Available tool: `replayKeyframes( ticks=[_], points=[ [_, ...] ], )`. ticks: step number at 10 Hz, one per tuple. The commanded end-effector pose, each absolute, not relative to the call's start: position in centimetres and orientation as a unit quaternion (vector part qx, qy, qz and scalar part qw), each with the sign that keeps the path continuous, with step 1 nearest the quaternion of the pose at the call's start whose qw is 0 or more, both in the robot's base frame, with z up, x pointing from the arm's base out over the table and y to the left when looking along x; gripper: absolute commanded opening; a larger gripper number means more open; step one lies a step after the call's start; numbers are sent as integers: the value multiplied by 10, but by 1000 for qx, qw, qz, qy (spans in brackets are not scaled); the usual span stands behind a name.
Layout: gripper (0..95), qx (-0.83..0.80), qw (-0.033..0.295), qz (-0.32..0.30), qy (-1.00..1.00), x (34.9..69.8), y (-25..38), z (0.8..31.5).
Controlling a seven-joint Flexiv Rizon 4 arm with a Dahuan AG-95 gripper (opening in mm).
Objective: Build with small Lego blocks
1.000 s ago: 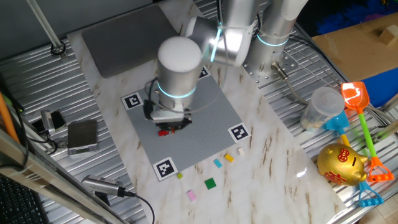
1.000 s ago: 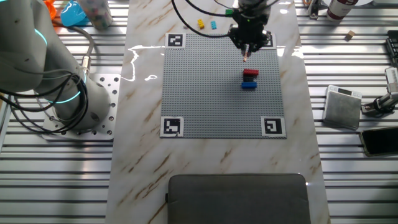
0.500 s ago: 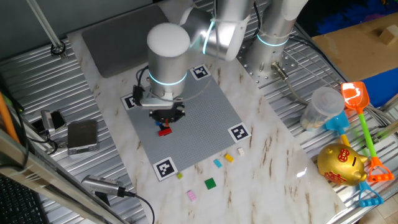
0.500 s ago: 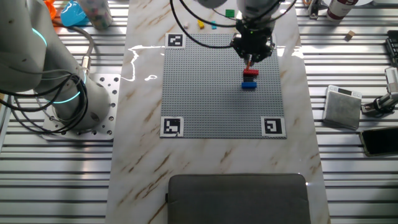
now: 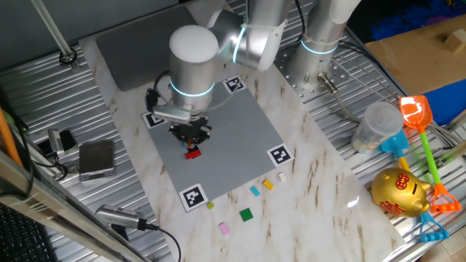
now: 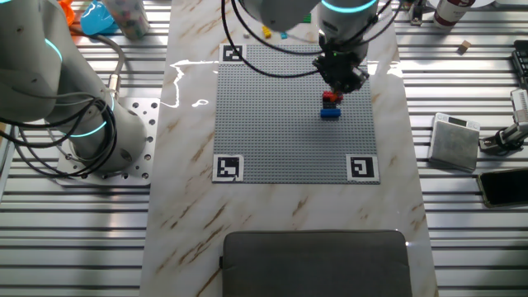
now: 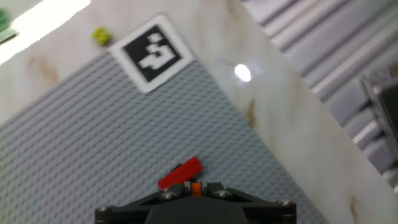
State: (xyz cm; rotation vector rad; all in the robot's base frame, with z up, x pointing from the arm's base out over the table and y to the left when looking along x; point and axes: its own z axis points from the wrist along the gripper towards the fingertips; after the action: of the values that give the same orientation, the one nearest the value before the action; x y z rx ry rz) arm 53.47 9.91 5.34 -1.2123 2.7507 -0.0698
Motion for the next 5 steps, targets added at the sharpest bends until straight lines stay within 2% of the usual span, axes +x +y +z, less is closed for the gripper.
replayKeyframes(
  ticks=[1, 5],
  points=[
    [0, -312, 77, -9, 947, 540, 93, 50],
    [0, -313, 75, -13, 947, 540, 93, 48]
  ],
)
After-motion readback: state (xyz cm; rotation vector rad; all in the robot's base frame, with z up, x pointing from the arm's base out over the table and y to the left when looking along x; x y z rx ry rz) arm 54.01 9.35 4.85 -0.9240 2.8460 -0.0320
